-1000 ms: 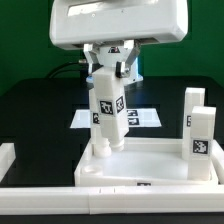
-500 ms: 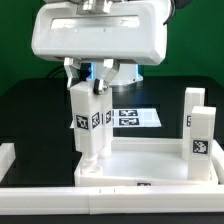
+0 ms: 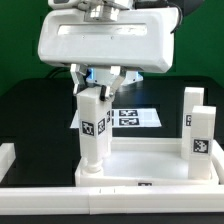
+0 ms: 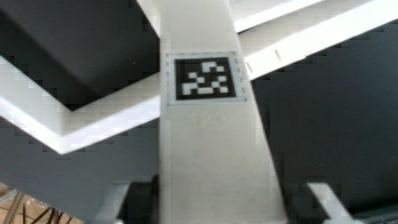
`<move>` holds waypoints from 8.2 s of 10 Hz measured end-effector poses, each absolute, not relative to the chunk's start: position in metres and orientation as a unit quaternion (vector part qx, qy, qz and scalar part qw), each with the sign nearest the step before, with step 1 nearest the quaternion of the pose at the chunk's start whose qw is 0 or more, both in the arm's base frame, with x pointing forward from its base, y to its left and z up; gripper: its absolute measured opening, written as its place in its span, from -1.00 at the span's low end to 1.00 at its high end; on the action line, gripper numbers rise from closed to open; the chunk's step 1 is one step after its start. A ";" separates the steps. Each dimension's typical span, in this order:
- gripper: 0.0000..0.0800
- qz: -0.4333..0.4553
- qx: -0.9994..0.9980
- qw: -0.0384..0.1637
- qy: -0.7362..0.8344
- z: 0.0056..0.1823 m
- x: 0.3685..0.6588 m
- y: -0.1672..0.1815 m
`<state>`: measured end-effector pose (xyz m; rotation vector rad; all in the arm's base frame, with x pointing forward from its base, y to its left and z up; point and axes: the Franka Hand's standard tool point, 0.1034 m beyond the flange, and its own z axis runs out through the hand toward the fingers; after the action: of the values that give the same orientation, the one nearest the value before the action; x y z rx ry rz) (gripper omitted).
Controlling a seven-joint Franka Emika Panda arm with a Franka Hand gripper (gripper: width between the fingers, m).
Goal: Assemble desk
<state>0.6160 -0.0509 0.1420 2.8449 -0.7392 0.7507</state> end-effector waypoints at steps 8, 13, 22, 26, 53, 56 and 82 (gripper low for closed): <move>-0.07 0.278 0.930 0.064 -0.230 0.131 0.608 -0.045; 0.62 0.224 0.944 0.046 -0.237 0.144 0.608 -0.072; 0.62 0.055 0.950 -0.011 -0.308 0.128 0.613 -0.045; 0.32 0.054 0.943 -0.011 -0.328 0.117 0.611 -0.032; -0.29 0.034 0.933 -0.059 -0.354 0.120 0.616 -0.059; -0.29 0.025 0.852 -0.058 -0.520 0.119 0.623 -0.061; -0.29 0.013 0.722 -0.064 -0.689 0.117 0.628 -0.060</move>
Offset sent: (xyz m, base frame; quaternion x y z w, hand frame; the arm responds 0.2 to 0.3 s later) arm -0.0130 0.0142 -0.0143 0.0354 0.0059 0.0316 0.9989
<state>0.6284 -0.0595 0.1167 2.3659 -2.2566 0.0432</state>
